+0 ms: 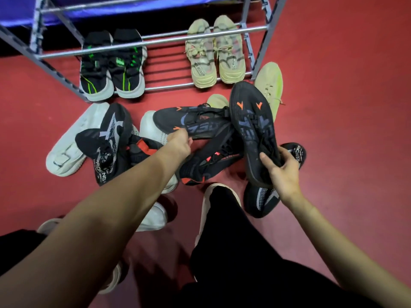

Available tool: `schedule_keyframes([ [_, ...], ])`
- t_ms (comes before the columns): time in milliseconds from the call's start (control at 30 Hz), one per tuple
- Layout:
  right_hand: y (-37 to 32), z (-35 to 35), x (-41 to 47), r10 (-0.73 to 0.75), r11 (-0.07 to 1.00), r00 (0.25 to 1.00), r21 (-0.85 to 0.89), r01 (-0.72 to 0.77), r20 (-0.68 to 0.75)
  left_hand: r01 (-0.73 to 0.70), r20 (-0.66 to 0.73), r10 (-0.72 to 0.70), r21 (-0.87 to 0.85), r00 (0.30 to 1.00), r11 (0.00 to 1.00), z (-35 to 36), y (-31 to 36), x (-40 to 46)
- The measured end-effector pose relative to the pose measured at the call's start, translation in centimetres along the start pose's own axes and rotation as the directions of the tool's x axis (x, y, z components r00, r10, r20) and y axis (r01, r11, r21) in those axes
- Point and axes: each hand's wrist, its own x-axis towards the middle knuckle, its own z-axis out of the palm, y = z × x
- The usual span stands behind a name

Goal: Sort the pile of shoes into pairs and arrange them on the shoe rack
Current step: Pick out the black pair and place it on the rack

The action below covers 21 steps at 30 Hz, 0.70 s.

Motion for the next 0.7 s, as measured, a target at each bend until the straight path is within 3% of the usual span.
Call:
schedule_keyframes([
  [67,-0.3,-0.2,-0.3,-0.021,0.999,1.000,0.025,0.021,-0.006,-0.160,-0.049,0.164,0.085,0.985,0.983,0.0,0.6,-0.8],
  [133,-0.6,-0.3,-1.1,-0.063,0.998,0.998,0.007,0.063,-0.009,-0.387,-0.027,0.403,0.233,0.915,0.892,-0.2,1.4,-1.9],
  [267,-1.1,-0.8,-2.7,-0.139,0.990,0.990,-0.027,0.138,-0.034,-0.733,0.084,0.765,0.368,0.639,0.572,-0.7,3.5,-5.5],
  [367,-1.9,-0.9,-3.5,-0.156,0.988,0.985,-0.006,0.156,-0.074,-0.861,0.168,0.886,0.367,0.433,0.352,-2.0,5.1,-7.9],
  [500,-3.0,-0.9,-3.9,-0.153,0.988,0.984,0.005,0.154,-0.087,-0.913,0.274,0.924,0.380,0.267,0.151,-4.2,6.7,-10.1],
  [600,-3.6,-0.6,-3.9,-0.118,0.992,0.990,0.026,0.120,-0.072,-0.898,0.303,0.911,0.418,0.280,0.137,-5.1,7.0,-10.6],
  [633,-3.7,-0.5,-3.9,-0.107,0.993,0.992,0.032,0.109,-0.066,-0.884,0.319,0.890,0.437,0.327,0.168,-5.2,6.8,-10.4],
  [700,-3.8,-0.2,-3.9,-0.094,0.995,0.994,0.031,0.096,-0.051,-0.825,0.341,0.804,0.481,0.487,0.296,-5.2,6.2,-9.4],
])
